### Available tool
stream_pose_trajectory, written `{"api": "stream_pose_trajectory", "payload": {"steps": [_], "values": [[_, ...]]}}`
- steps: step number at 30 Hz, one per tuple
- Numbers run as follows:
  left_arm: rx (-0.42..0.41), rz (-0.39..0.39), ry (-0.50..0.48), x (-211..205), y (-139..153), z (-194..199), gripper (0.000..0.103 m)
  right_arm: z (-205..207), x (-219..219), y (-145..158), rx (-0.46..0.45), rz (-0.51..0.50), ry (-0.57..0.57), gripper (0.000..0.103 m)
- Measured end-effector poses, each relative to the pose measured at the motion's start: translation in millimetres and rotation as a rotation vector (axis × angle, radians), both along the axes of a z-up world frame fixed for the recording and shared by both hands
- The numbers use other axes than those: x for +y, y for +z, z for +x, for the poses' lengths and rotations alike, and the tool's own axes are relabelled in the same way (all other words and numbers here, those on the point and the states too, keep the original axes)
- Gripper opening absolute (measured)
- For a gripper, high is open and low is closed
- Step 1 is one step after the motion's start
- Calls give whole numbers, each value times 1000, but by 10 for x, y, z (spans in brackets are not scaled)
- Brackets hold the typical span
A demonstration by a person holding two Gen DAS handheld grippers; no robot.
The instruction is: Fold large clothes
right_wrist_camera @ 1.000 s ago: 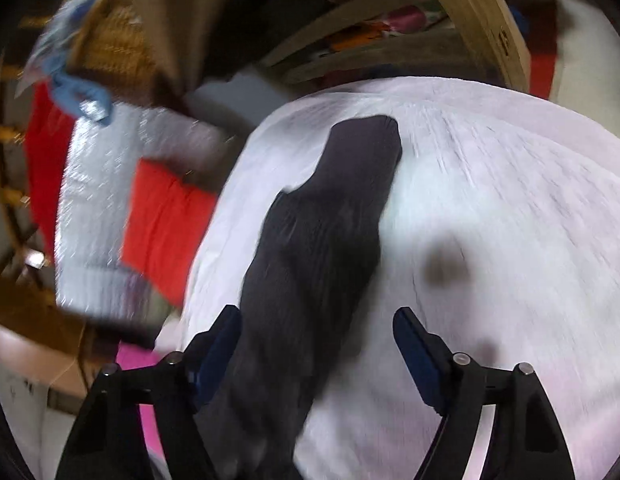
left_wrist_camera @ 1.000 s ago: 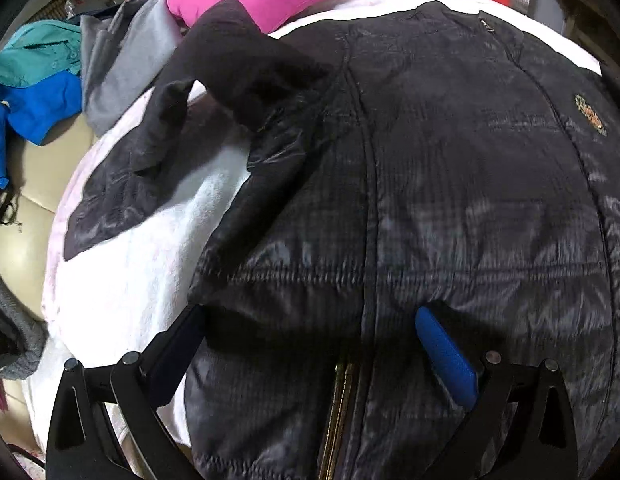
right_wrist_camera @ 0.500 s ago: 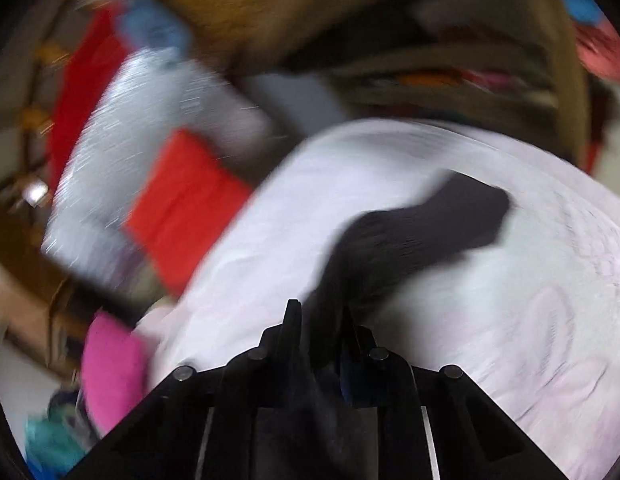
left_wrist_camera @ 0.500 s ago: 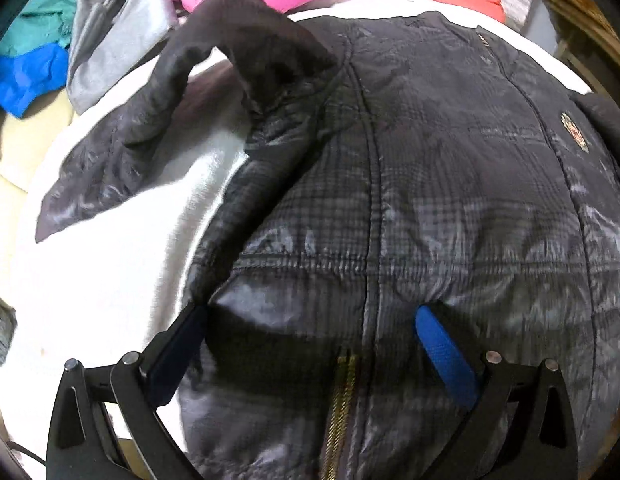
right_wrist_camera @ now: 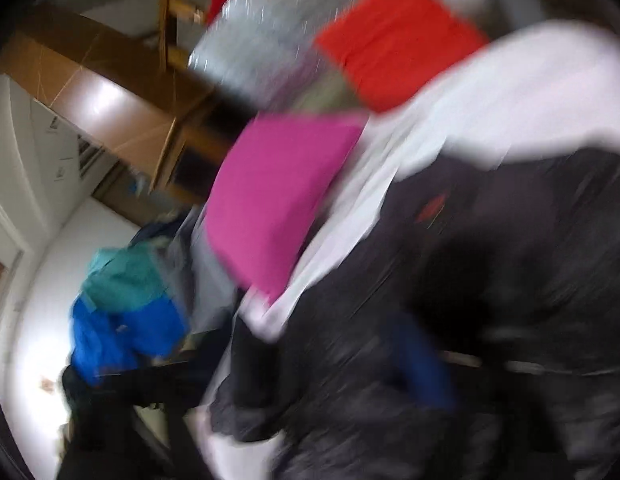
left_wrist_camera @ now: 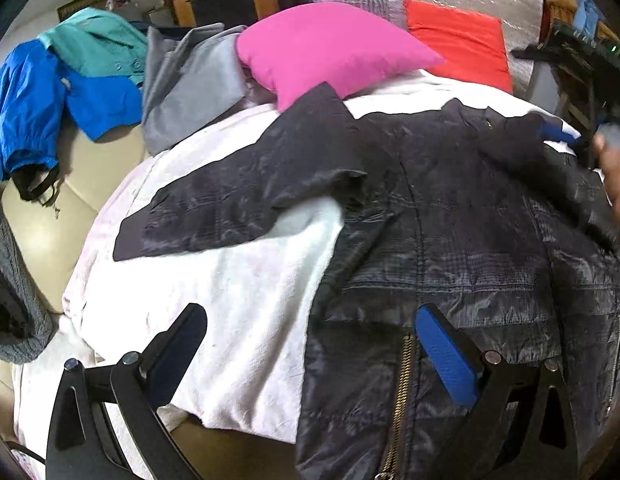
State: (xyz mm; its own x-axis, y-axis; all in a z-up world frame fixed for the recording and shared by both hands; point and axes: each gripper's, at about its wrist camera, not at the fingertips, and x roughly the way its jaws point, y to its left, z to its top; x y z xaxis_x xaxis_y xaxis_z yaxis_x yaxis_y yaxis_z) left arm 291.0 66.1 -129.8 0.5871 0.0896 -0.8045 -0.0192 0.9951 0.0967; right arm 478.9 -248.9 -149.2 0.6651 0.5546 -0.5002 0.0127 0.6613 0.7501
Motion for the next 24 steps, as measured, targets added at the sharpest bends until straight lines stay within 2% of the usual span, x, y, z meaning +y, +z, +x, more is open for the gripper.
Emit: {"api": "stream_pose_trajectory", "payload": {"steps": [2,5,6,7,8,12,15,17,19,21,24], "values": [[-2,-17,12,68,-19,13,103,10,237,-119,32,-6,146,94],[-8,-49,29,78,-62,123,103,-65,319,-271,69,56,361,94],[-8,-64,27,58,-80,184,103,-165,293,-284,78,44,402,94],[-6,-78,21,12,-115,257,103,-262,140,-288,62,11,395,94],[-8,-93,13,-43,-117,298,103,-283,10,-275,46,-3,371,94],[-19,-147,-48,-371,-103,605,103,-579,-983,-304,-14,-17,112,94],[22,-164,-102,-695,-175,973,103,-751,-1848,-438,48,-122,-207,94],[56,-162,-100,-828,-271,1171,103,-803,-2197,-571,88,-173,-325,93],[103,-179,-102,-988,-420,1404,103,-825,-2523,-757,124,-166,-405,92],[125,-162,-100,-1114,-550,1572,103,-754,-2620,-895,168,-164,-429,84],[188,-80,-59,-1257,-839,1825,103,-569,-2604,-1110,226,-239,-379,60]]}}
